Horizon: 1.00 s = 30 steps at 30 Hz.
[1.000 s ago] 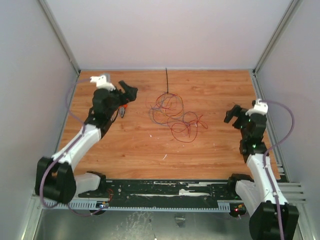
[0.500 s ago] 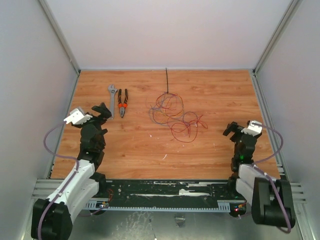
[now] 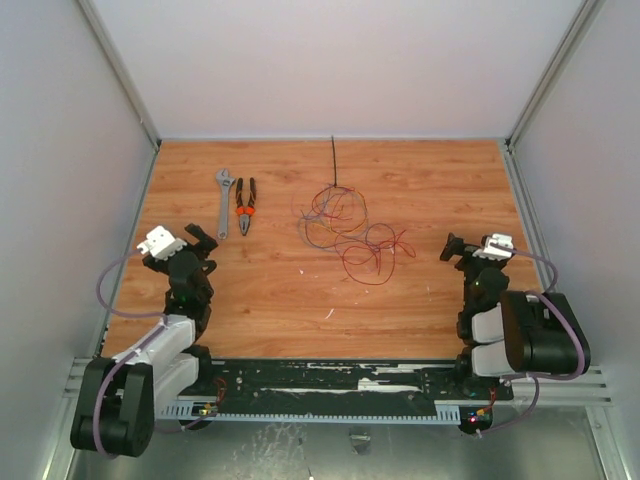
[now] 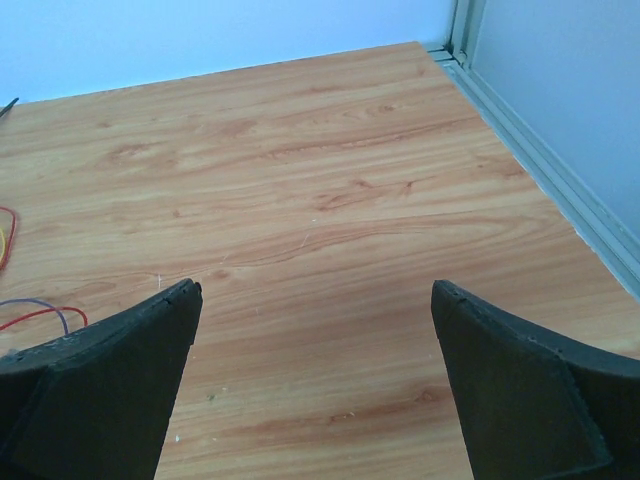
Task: Zip-tie the wires
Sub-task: Reset both arms
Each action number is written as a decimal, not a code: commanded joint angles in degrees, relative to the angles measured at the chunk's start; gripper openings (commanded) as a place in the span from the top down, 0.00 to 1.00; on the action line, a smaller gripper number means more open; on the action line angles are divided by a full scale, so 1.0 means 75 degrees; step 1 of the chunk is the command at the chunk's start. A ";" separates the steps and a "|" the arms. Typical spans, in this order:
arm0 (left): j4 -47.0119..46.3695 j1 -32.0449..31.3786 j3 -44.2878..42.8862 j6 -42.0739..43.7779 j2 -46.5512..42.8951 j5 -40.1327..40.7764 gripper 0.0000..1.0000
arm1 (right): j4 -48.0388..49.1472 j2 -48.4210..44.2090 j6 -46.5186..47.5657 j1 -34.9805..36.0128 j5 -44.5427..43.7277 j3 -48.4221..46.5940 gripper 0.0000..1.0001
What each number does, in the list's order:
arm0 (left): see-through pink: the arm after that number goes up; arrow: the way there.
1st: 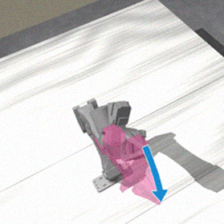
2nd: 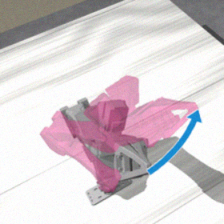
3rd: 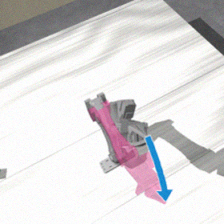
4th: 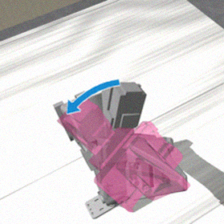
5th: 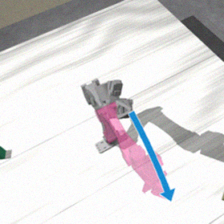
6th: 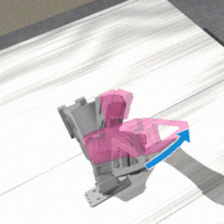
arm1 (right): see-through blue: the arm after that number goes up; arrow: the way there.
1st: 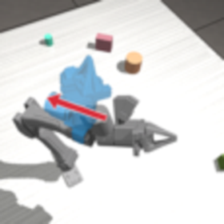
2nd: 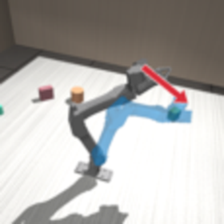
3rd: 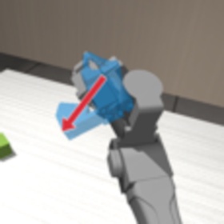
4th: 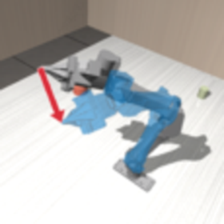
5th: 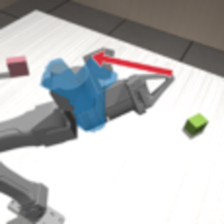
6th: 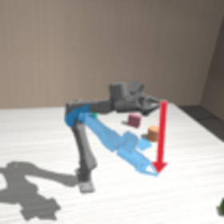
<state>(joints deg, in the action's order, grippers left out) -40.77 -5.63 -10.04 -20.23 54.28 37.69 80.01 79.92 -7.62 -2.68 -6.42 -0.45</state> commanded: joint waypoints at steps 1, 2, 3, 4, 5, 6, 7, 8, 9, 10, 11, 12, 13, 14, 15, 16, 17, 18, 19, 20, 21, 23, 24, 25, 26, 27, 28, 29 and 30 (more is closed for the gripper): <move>-0.2110 0.0072 0.0658 0.1254 0.0383 0.0483 0.02 | -0.0156 -0.0079 0.0363 0.0150 0.0065 -0.0286 0.01; -0.2406 0.0065 0.0756 0.1493 0.0704 0.0474 0.02 | 0.0027 0.0053 0.0369 0.0155 0.0034 -0.0294 0.01; -0.2434 0.0060 0.0758 0.1614 0.0940 0.0374 0.02 | 0.0135 0.0119 0.0396 0.0185 0.0031 -0.0302 0.01; -0.2647 0.0059 0.0799 0.1712 0.1144 0.0215 0.02 | -0.0043 0.0064 0.0433 0.0214 0.0023 -0.0365 0.01; -0.2958 0.0050 0.0911 0.1779 0.1364 0.0014 0.02 | -0.0280 0.0011 0.0437 0.0226 -0.0025 -0.0428 0.01; -0.3341 0.0036 0.1041 0.1895 0.1553 -0.0218 0.02 | -0.0289 0.0032 0.0441 0.0248 -0.0060 -0.0445 0.01; -0.3454 -0.0043 0.1066 0.2115 0.1666 -0.0412 0.02 | -0.0186 0.0096 0.0446 0.0266 -0.0116 -0.0438 0.01; -0.3271 -0.0105 0.0999 0.2268 0.1645 -0.0695 0.02 | -0.0160 0.0110 0.0451 0.0283 -0.0155 -0.0448 0.01; -0.3221 -0.0123 0.0987 0.2392 0.1619 -0.1048 0.02 | -0.0250 0.0088 0.0463 0.0303 -0.0188 -0.0486 0.01; -0.3219 -0.0129 0.0998 0.2426 0.1619 -0.1351 0.02 | -0.0338 0.0069 0.0456 0.0324 -0.0217 -0.0501 0.01; -0.3384 -0.0129 0.1105 0.2156 0.1601 -0.1644 0.02 | -0.0347 0.0082 0.0464 0.0341 -0.0241 -0.0501 0.01; -0.4048 -0.0145 0.1301 0.2126 0.1732 -0.1988 0.02 | -0.0286 0.0104 0.0475 0.0348 -0.0270 -0.0503 0.01; -0.4381 -0.0199 0.1331 0.2255 0.1937 -0.2075 0.02 | -0.0283 0.0112 0.0473 0.0356 -0.0302 -0.0513 0.01; -0.4442 -0.0199 0.1266 0.2182 0.2228 -0.1950 0.02 | -0.0315 0.0113 0.0476 0.0363 -0.0324 -0.0520 0.01; -0.4852 -0.0189 0.1279 0.2141 0.2729 -0.1880 0.02 | -0.0343 0.0103 0.0485 0.0377 -0.0345 -0.0525 0.01; -0.5434 -0.0187 0.1340 0.2154 0.3342 -0.1917 0.02 | -0.0343 0.0102 0.0482 0.0374 -0.0351 -0.0526 0.01; -0.6280 -0.0193 0.1363 0.2272 0.3935 -0.1950 0.02 | -0.0343 0.0108 0.0487 0.0377 -0.0360 -0.0526 0.01; -0.6510 -0.0252 0.1295 0.2417 0.4057 -0.1925 0.02 | -0.0343 0.0113 0.0482 0.0376 -0.0363 -0.0526 0.01; -0.5539 -0.0261 0.1070 0.2243 0.3684 -0.1975 0.02 | -0.0343 0.0113 0.0488 0.0390 -0.0374 -0.0536 0.01; -0.4792 -0.0173 0.0853 0.2161 0.3516 -0.2090 0.02 | -0.0349 0.0114 0.0487 0.0387 -0.0378 -0.0538 0.01; -0.4905 -0.0115 0.0774 0.2137 0.3786 -0.1957 0.02 | -0.0354 0.0119 0.0494 0.0397 -0.0390 -0.0547 0.01; -0.4810 -0.0075 0.0656 0.2062 0.3756 -0.1978 0.02 | -0.0364 0.0125 0.0500 0.0414 -0.0421 -0.0553 0.01; -0.4501 -0.0072 0.0621 0.2046 0.3646 -0.1987 0.02 | -0.0366 0.0125 0.0500 0.0420 -0.0431 -0.0551 0.01; -0.4851 -0.0070 0.0675 0.2103 0.3791 -0.1971 0.02 | -0.0367 0.0125 0.0500 0.0426 -0.0439 -0.0560 0.01; -0.4981 -0.0070 0.0708 0.2135 0.3859 -0.1963 0.02 | -0.0361 0.0125 0.0499 0.0427 -0.0445 -0.0558 0.01; -0.4702 -0.0070 0.0683 0.2088 0.3756 -0.1983 0.02 | -0.0372 0.0125 0.0500 0.0424 -0.0444 -0.0560 0.01; -0.4620 -0.0080 0.0664 0.2083 0.3671 -0.1990 0.02 | -0.0370 0.0125 0.0500 0.0418 -0.0445 -0.0551 0.01; -0.4806 -0.0081 0.0704 0.2103 0.3730 -0.2001 0.02 | -0.0361 0.0125 0.0500 0.0420 -0.0445 -0.0554 0.01; -0.4952 -0.0082 0.0722 0.2145 0.3829 -0.1992 0.02 | -0.0366 0.0125 0.0494 0.0428 -0.0445 -0.0558 0.01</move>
<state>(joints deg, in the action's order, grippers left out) -74.94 -6.48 -4.51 -4.56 82.65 23.11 77.34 80.51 -4.69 -0.12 -8.82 -3.38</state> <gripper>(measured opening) 0.983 0.992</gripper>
